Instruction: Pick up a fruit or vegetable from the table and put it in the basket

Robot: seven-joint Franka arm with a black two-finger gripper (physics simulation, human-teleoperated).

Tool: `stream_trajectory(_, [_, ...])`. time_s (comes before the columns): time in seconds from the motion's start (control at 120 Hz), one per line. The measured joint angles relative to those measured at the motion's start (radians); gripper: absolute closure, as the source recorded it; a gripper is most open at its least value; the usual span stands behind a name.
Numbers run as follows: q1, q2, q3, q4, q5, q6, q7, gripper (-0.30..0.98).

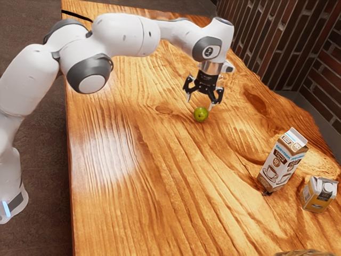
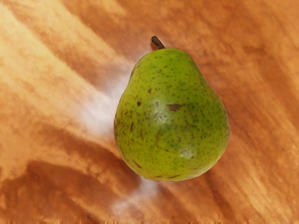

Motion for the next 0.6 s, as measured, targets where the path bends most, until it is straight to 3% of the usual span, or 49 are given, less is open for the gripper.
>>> stream_trajectory(0.6, [-0.001, 0.024, -0.004, -0.007, 0.0, 0.014, -0.038, 0.0])
